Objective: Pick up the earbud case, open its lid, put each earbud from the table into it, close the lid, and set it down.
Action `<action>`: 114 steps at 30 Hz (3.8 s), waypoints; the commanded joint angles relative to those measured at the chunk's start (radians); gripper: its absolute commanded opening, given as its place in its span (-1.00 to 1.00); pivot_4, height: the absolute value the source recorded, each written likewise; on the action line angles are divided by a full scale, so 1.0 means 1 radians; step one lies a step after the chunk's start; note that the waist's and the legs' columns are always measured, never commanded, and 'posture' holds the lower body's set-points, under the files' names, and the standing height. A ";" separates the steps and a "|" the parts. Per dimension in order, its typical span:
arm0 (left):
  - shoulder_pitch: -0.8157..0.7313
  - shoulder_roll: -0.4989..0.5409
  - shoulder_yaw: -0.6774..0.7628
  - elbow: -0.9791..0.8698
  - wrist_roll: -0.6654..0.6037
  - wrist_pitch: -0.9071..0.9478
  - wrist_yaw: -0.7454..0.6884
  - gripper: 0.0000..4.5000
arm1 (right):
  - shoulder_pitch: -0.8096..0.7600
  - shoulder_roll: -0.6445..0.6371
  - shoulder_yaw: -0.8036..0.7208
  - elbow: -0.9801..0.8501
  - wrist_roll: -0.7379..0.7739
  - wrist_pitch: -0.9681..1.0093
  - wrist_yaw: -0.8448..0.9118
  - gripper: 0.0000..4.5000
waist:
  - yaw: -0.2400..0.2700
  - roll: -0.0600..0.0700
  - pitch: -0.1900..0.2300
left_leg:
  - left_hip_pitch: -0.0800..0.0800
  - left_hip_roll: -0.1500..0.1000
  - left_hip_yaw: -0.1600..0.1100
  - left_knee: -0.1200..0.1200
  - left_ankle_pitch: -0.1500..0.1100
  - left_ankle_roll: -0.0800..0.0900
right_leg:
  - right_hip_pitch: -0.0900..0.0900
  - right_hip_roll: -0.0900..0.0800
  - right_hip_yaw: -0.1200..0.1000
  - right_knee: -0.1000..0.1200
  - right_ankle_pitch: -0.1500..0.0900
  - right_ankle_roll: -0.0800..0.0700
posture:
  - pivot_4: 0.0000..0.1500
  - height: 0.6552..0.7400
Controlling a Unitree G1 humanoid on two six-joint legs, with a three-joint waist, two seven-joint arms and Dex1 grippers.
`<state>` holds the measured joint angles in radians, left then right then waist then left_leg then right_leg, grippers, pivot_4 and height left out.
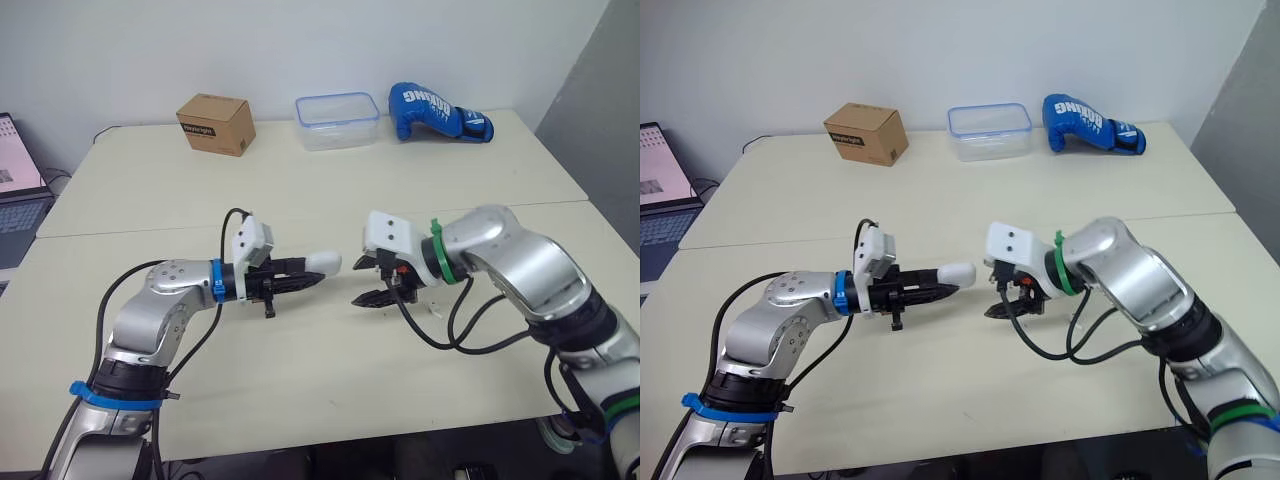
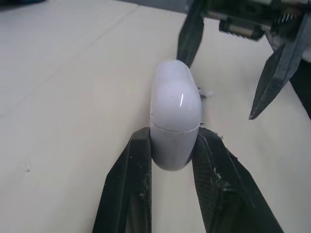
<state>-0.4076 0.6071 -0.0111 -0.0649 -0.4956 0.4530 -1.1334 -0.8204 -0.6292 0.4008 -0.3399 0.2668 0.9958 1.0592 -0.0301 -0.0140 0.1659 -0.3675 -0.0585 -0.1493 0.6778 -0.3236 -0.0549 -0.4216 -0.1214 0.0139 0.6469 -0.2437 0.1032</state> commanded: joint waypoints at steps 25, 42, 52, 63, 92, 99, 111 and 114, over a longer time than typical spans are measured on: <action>-0.050 -0.081 -0.009 0.064 -0.061 -0.116 -0.151 -0.64 | 0.223 0.183 -0.270 -0.103 0.222 -0.091 -0.262 0.43 | -0.002 0.000 0.000 | 0.001 0.000 0.000 0.000 0.000 0.000 | 0.001 0.000 0.000 0.000 0.000 0.000 | 1.00 0.78; -0.015 -0.061 -0.012 0.057 -0.066 -0.123 -0.171 -0.64 | 0.168 0.194 -0.252 -0.029 0.217 -0.145 -0.283 0.43 | -0.002 0.000 0.000 | 0.001 0.000 0.000 0.000 0.000 0.000 | 0.002 0.000 0.000 -0.001 0.000 0.000 | 1.00 0.78; -0.006 -0.063 -0.016 0.066 -0.056 -0.134 -0.179 -0.64 | 0.144 0.195 -0.251 -0.011 0.228 -0.159 -0.282 0.43 | -0.002 0.000 0.000 | 0.001 0.000 0.000 0.000 0.000 0.000 | 0.001 0.000 0.000 -0.001 0.000 0.000 | 1.00 0.78; -0.015 -0.058 0.009 0.115 -0.044 -0.181 -0.169 -0.64 | 0.081 0.048 -0.279 0.021 0.256 -0.086 -0.198 0.43 | -0.001 0.000 0.000 | 0.001 0.000 -0.001 0.000 0.000 0.000 | 0.002 0.000 0.000 -0.001 0.000 0.000 | 1.00 0.78; -0.017 -0.032 0.027 0.121 -0.041 -0.199 -0.196 -0.64 | 0.358 -0.257 -0.095 -0.120 0.037 0.119 -0.290 0.43 | 0.001 0.000 0.000 | 0.001 0.000 0.001 0.000 0.000 0.000 | 0.002 0.000 0.001 -0.001 0.000 0.000 | 1.00 0.78; -0.019 -0.033 0.025 0.119 -0.043 -0.200 -0.204 -0.64 | 0.377 -0.230 -0.087 -0.102 0.014 0.126 -0.330 0.43 | 0.001 0.000 0.000 | 0.001 0.000 0.001 0.000 0.000 0.000 | 0.002 0.000 0.000 -0.001 0.000 0.000 | 1.00 0.78; -0.022 -0.032 0.021 0.100 -0.044 -0.183 -0.196 -0.64 | 0.375 -0.233 -0.078 -0.065 -0.011 0.117 -0.350 -0.08 | 0.001 -0.001 -0.001 | 0.002 0.000 0.001 0.000 0.000 0.000 | 0.003 0.000 0.000 -0.001 0.000 0.000 | 1.00 0.78; -0.023 -0.033 0.020 0.103 -0.043 -0.184 -0.196 -0.64 | 0.377 -0.241 -0.079 -0.053 -0.014 0.107 -0.346 -0.08 | 0.001 -0.001 -0.001 | 0.002 0.000 0.001 0.000 0.000 0.000 | 0.003 0.000 0.000 -0.001 0.000 0.000 | 1.00 0.78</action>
<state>-0.4131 0.5648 -0.0037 0.0720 -0.5280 0.2762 -1.3243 -0.4470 -0.8493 0.3173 -0.4134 0.2862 1.0996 0.7238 -0.0293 -0.0150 0.1653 -0.3655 -0.0585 -0.1481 0.6780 -0.3238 -0.0545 -0.4185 -0.1212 0.0143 0.6457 -0.2436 0.1033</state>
